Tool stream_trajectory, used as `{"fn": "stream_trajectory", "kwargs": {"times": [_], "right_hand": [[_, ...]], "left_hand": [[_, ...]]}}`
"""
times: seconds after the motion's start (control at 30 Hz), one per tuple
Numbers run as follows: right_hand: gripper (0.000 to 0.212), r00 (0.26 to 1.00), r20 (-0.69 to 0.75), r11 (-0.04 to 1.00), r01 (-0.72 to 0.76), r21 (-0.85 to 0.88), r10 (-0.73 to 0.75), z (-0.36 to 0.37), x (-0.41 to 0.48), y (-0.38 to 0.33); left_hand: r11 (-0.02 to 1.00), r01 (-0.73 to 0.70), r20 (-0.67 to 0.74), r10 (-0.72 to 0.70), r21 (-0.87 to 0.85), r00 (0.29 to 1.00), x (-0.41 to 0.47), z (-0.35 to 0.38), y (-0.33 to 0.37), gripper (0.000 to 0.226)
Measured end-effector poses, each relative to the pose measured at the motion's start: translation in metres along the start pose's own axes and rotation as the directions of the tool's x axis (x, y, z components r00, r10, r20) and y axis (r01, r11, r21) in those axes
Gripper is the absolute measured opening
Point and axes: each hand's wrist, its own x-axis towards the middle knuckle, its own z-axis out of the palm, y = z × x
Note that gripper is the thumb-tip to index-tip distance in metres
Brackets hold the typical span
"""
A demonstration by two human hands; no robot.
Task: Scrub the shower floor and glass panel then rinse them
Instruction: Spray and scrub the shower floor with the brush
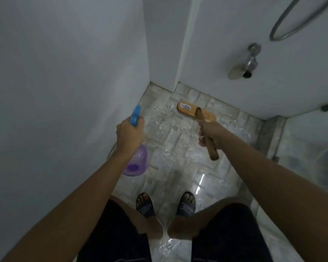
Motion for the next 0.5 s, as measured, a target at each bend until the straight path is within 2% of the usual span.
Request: {"fn": "stream_trajectory", "kwargs": {"times": [0.17,0.33,0.4,0.5], "right_hand": [[0.024,0.994,-0.038,0.985,0.094,-0.147,-0.100,0.028,0.128,0.040],[0.029,0.979,-0.005,0.952,0.195,-0.237,-0.202,0.060,0.231,0.079],[0.033,0.972,0.009,0.931,0.228,-0.284,-0.236,0.068,0.261,0.090],[0.030,0.959,0.019,0.900,0.273,-0.340,-0.284,0.079,0.288,0.103]], "left_hand": [[0.999,-0.032,0.031,0.031,0.031,0.999,0.050,0.074,-0.089,0.055],[0.996,0.012,0.034,-0.015,0.087,0.999,0.089,0.126,-0.176,0.048],[0.997,0.048,0.042,-0.051,0.065,0.998,0.103,0.140,-0.196,0.043],[0.998,0.001,0.069,-0.006,0.070,0.998,0.121,0.152,-0.211,0.045]]}}
